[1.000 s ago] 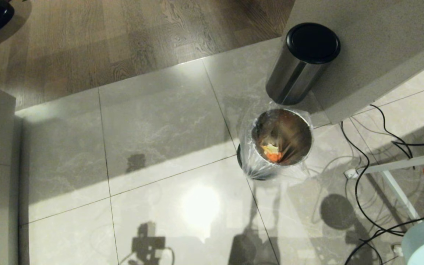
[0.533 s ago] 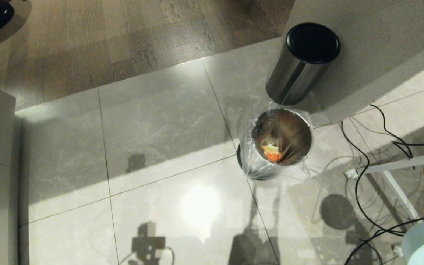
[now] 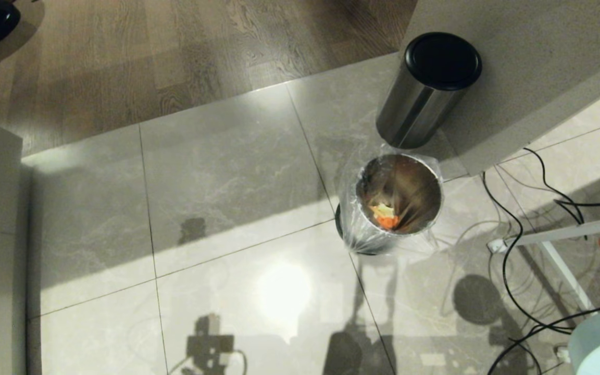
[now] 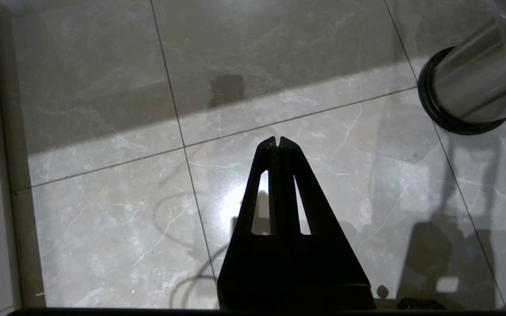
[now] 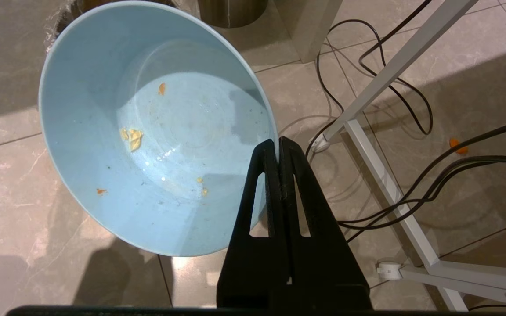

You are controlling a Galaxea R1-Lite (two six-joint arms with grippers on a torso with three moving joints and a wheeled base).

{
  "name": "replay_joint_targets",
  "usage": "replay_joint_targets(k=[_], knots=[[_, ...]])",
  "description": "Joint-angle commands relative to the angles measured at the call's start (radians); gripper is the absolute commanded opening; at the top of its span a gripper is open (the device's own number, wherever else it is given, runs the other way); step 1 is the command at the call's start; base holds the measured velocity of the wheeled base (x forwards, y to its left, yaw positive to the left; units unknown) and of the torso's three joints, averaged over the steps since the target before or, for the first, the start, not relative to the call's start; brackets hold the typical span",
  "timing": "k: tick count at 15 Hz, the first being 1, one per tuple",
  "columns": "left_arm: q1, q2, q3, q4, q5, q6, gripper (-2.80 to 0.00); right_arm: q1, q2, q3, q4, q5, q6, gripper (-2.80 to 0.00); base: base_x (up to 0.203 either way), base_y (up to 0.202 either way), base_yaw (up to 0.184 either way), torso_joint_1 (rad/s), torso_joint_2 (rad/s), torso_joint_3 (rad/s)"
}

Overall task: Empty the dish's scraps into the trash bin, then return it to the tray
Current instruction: Put the bowl back to the table

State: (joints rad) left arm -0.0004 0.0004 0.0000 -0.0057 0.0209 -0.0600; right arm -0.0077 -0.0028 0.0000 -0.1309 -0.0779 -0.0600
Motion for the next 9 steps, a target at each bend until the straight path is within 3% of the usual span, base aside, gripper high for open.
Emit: replay_joint_targets(k=[1, 9], knots=[[0.0, 0.001, 0.0, 0.0, 0.001, -0.001, -2.8, 0.0, 0.003, 0.0, -0.001, 0.0, 0.0, -2.8, 0.0, 0.0, 0.0, 0.0, 0.0, 0.0], [0.0, 0.001, 0.0, 0.0, 0.002, -0.003, -2.8, 0.0, 0.003, 0.0, -0.001, 0.0, 0.0, -2.8, 0.0, 0.0, 0.0, 0.0, 0.0, 0.0]])
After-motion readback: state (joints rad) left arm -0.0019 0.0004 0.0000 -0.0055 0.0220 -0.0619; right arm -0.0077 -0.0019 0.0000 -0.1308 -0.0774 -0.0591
